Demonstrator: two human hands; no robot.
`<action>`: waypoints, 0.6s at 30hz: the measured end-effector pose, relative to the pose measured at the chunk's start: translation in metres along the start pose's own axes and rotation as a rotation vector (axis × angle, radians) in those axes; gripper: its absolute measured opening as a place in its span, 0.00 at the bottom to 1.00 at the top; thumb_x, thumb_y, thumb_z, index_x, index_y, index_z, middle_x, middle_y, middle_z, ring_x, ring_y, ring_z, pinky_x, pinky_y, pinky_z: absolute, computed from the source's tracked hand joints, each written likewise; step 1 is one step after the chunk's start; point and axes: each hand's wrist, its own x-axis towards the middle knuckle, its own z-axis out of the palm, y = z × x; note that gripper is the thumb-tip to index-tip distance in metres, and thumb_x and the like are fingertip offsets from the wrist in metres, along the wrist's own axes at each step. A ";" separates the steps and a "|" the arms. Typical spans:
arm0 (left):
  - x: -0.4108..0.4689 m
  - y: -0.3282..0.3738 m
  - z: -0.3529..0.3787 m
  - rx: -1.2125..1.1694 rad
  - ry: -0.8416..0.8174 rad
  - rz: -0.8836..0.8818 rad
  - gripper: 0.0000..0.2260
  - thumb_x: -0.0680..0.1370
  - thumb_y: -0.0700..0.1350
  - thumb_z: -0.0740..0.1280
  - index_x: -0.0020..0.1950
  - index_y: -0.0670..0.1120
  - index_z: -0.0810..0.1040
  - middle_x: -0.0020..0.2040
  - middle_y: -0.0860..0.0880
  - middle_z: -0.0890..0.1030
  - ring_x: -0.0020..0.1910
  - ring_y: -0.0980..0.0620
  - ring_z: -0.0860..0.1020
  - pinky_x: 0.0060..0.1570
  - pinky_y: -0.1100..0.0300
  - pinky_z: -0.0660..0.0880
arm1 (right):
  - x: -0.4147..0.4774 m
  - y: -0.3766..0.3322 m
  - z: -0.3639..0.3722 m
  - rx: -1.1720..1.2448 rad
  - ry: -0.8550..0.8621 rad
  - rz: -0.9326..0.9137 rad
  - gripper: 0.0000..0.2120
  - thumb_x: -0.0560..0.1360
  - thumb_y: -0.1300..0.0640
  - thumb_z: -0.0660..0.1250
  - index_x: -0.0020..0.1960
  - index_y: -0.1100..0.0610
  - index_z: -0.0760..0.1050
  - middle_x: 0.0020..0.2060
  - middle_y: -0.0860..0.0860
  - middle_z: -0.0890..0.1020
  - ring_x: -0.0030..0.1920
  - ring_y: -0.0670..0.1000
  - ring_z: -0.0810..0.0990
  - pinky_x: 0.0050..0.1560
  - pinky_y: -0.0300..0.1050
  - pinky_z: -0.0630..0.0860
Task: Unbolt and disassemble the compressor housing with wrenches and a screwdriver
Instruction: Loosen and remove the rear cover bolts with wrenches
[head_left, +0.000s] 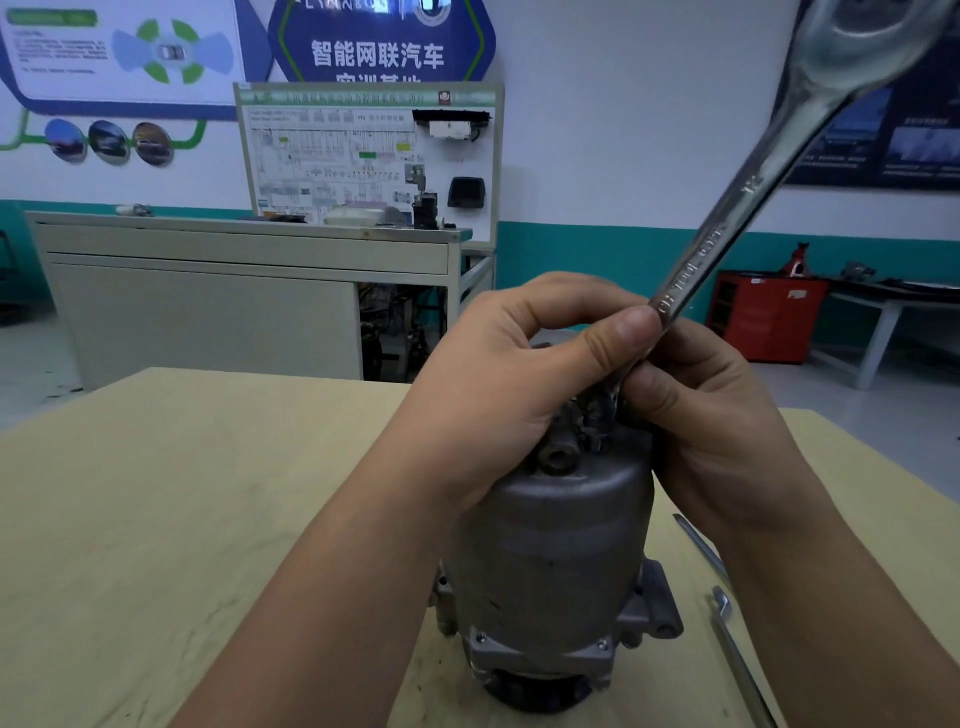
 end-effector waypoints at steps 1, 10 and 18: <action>0.000 0.000 0.000 0.001 0.001 -0.004 0.04 0.72 0.44 0.67 0.41 0.46 0.82 0.45 0.47 0.80 0.49 0.52 0.78 0.59 0.49 0.73 | 0.000 0.000 0.000 -0.001 0.000 0.001 0.15 0.60 0.50 0.76 0.47 0.51 0.84 0.44 0.46 0.85 0.48 0.45 0.82 0.49 0.38 0.77; 0.000 -0.001 -0.001 -0.019 -0.006 -0.019 0.04 0.72 0.45 0.68 0.40 0.47 0.82 0.45 0.47 0.81 0.50 0.49 0.79 0.62 0.44 0.72 | 0.001 0.001 -0.002 0.004 -0.010 0.023 0.18 0.62 0.49 0.77 0.49 0.54 0.83 0.47 0.49 0.84 0.52 0.50 0.81 0.53 0.42 0.77; 0.000 -0.003 -0.004 -0.053 -0.006 -0.031 0.06 0.70 0.45 0.69 0.34 0.54 0.83 0.38 0.57 0.82 0.42 0.59 0.80 0.48 0.61 0.76 | 0.000 0.000 0.000 -0.024 0.005 0.043 0.16 0.64 0.52 0.72 0.51 0.53 0.83 0.48 0.50 0.84 0.52 0.50 0.81 0.54 0.41 0.77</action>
